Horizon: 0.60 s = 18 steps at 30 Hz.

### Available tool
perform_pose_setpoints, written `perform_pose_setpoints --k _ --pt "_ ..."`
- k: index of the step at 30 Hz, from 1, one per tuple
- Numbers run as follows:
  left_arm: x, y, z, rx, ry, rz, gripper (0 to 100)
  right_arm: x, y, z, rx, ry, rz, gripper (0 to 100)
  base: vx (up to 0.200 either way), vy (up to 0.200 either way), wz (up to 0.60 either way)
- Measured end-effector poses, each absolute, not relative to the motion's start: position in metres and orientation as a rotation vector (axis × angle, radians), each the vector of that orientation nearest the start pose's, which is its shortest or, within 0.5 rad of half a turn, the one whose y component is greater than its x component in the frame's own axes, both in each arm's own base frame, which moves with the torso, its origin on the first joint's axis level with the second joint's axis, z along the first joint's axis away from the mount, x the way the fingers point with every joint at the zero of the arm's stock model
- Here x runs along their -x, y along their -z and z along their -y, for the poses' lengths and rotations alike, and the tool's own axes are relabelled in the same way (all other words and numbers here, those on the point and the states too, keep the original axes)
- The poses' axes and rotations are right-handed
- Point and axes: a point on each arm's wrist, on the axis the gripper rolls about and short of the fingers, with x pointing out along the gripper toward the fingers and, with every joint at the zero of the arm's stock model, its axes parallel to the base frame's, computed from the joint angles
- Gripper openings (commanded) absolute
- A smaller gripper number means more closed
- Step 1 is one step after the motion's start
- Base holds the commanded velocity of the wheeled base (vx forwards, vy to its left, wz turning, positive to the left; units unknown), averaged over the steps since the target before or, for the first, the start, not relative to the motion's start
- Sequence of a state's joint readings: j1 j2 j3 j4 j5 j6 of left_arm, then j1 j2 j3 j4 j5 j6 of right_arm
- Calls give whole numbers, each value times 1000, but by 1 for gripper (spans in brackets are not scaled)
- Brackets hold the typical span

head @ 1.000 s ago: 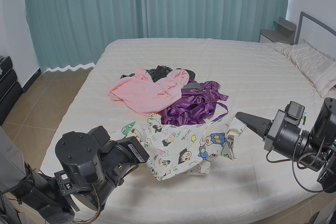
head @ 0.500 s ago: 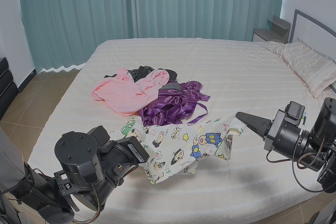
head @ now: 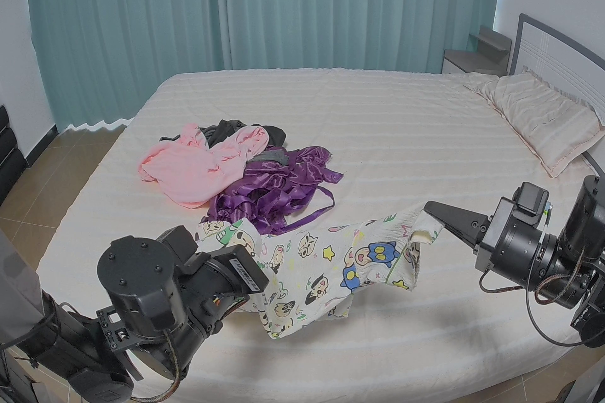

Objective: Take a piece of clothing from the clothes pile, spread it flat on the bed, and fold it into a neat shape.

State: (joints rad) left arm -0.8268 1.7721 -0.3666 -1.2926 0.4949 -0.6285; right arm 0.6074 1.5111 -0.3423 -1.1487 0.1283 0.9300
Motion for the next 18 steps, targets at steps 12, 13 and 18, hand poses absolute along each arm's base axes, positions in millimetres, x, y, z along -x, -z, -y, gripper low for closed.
perform_pose_setpoints --k 12,13,18 --pt "-186 -123 186 554 292 -189 0 -181 -167 -129 -883 -671 -358 0 0 -200 0" --pt "-186 -123 186 554 291 -188 0 -181 -167 -129 -882 -670 -358 0 0 -200 0" --pt "-186 -123 186 554 290 -188 0 -181 -167 -129 -883 -671 -358 0 0 -200 0"
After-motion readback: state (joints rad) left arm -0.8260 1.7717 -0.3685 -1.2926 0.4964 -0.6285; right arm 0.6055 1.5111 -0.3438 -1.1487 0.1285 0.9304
